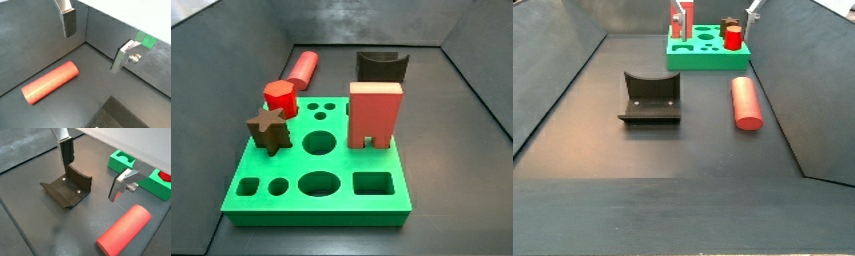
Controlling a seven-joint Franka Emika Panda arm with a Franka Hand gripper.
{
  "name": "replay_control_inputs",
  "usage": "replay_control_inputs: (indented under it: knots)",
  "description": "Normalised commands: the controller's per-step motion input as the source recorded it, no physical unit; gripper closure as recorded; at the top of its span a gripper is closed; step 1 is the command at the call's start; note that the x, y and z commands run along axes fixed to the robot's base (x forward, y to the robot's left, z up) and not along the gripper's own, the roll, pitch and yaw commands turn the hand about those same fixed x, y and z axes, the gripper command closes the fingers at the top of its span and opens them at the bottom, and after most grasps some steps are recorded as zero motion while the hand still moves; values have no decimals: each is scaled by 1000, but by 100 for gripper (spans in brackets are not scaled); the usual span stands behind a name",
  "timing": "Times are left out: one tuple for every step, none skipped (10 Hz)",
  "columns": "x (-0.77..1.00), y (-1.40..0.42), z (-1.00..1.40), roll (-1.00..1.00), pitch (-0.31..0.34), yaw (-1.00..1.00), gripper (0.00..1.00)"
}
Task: Pick up the oval object. Move up. Place the oval object on the fixture. Regrasp the oval object. Move to above the board. Insert the oval object.
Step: Pick up the oval object.
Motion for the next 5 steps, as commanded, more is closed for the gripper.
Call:
replay_control_inputs:
  knots:
    - [-271, -163, -246, 23, -31, -3, 0]
    - [-526, -271, -474, 51, -47, 0, 0]
    - [-491, -400, -703, 33, -79, 0, 0]
    - [-429, -334, -711, 40, -84, 0, 0]
    - [-340, -286, -669, 0, -153, 0, 0]
